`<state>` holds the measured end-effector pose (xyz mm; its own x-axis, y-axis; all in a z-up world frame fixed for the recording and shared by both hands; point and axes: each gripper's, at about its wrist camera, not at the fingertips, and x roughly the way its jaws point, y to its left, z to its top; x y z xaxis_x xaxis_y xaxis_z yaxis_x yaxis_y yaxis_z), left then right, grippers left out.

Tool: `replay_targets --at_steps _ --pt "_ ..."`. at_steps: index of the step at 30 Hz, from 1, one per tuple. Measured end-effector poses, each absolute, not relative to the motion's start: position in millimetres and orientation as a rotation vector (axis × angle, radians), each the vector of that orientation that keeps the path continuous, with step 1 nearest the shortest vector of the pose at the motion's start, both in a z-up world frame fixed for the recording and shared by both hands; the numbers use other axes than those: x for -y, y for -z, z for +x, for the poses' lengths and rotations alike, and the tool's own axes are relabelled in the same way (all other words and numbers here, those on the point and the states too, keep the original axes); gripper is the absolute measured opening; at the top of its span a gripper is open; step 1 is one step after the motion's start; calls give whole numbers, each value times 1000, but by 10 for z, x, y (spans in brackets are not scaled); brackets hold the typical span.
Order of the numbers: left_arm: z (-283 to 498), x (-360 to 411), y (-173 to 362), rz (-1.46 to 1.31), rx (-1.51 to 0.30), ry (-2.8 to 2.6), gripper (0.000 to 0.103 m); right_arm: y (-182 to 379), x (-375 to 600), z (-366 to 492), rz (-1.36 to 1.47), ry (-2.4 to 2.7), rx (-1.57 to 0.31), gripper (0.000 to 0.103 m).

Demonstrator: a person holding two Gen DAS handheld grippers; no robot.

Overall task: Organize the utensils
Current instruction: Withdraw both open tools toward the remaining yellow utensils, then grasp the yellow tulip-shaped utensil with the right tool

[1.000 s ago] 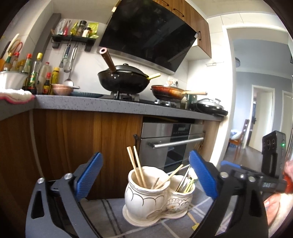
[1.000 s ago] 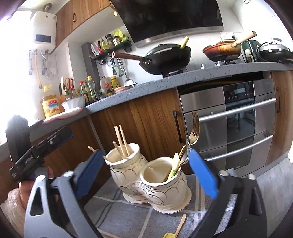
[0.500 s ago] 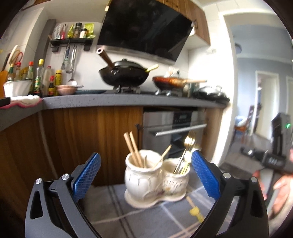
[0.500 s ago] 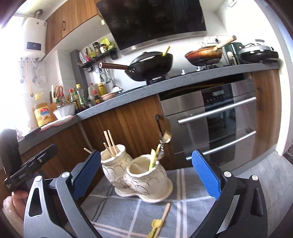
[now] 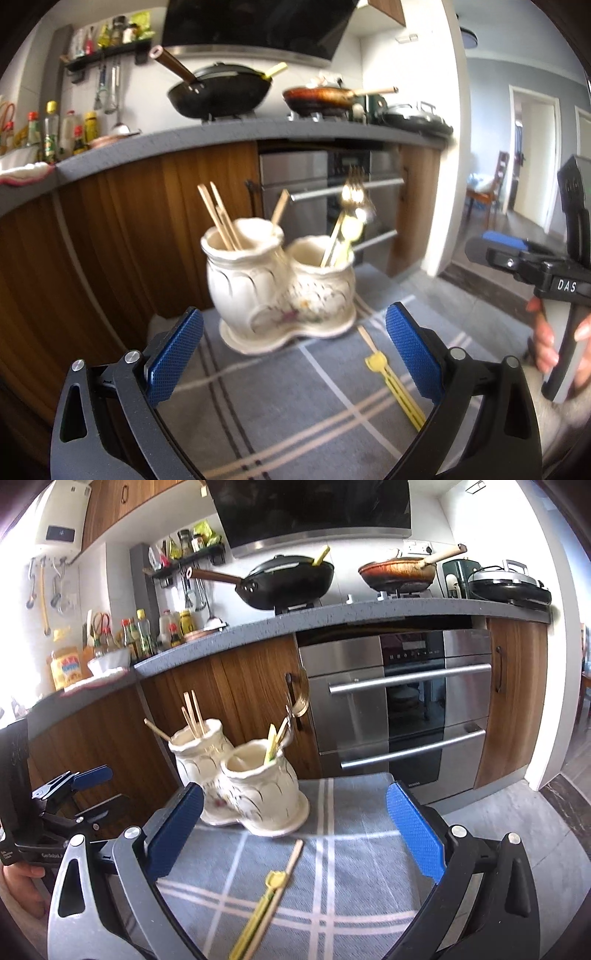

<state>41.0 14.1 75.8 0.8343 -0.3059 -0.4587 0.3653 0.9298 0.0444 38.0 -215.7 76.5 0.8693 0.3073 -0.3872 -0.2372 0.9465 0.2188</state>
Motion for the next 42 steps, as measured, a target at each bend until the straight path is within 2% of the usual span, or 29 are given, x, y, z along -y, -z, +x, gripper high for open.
replay_targets --at_steps 17,25,30,33,36,41,42 --pt "686 194 191 139 -822 369 98 20 2322 621 97 -210 -674 98" --pt "690 488 275 186 -873 393 98 57 2394 627 121 -234 -701 98" --pt "759 295 226 172 -860 341 98 33 2207 585 100 -312 -729 98" --pt "808 52 149 99 -852 313 97 46 1971 532 68 -367 -760 90" --pt "816 -106 100 67 -840 301 97 95 1768 514 73 -409 -816 77" --pt "804 -211 71 40 -813 308 97 186 1510 530 72 -439 -900 41" --pt "803 -221 70 34 -812 313 97 202 1470 544 63 -431 -917 38"
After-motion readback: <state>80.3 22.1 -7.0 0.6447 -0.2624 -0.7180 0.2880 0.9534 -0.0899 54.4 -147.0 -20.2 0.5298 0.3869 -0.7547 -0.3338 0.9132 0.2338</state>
